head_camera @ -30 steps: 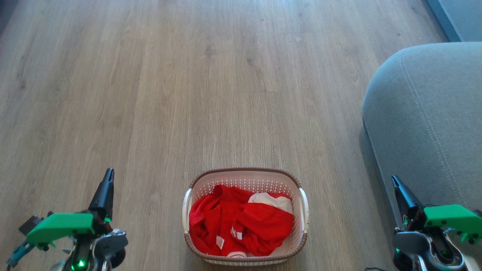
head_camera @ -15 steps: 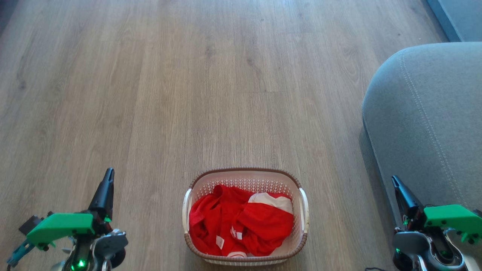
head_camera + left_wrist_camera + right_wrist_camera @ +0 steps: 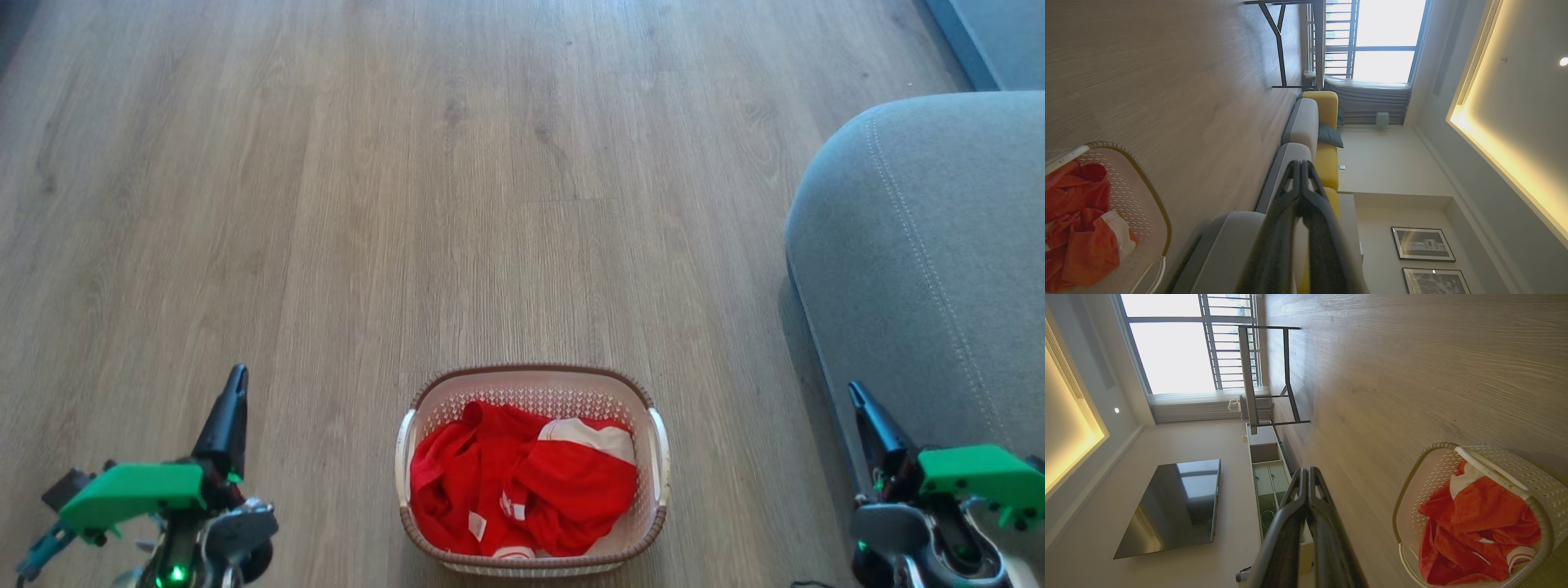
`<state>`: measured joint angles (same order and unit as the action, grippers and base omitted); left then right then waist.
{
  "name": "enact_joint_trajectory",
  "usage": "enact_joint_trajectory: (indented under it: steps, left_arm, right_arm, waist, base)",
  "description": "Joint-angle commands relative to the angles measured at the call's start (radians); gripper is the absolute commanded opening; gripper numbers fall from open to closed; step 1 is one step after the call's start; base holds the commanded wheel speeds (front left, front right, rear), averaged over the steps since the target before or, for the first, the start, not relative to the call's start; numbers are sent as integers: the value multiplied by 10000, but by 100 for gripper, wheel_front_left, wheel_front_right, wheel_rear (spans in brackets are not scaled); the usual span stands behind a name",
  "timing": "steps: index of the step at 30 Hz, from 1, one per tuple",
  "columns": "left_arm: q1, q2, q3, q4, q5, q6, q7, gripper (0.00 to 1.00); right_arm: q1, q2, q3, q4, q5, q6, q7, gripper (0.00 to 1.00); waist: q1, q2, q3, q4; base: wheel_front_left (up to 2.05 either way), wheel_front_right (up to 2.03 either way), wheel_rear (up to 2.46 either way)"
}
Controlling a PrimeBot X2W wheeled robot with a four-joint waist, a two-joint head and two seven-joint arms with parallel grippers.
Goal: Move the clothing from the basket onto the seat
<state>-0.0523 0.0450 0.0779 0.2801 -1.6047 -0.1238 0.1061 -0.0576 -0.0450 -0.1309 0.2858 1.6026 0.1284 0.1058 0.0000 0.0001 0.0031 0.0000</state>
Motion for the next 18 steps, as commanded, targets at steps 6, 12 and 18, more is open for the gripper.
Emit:
enact_joint_trajectory:
  steps: [6, 12, 18]
  left_arm:
    - [308, -20, -41, 605, 18, 10, -40, 100]
    - [111, -5, -94, 693, 117, 7, -203, 100]
    - [-59, 52, -216, 774, 317, 3, -372, 100]
  right_arm:
    - [219, 55, 70, 573, -25, 0, -27, 100]
    - [29, -6, 173, 589, -135, 1, -145, 100]
    - [-148, -105, 340, 649, -296, 2, -322, 100]
  waist:
    - [0, -1, 1, -1]
    - [0, -1, -12, -6]
    - [0, -1, -17, -11]
  base:
    - [0, 0, 0]
    - [0, 0, 0]
    - [0, 0, 0]
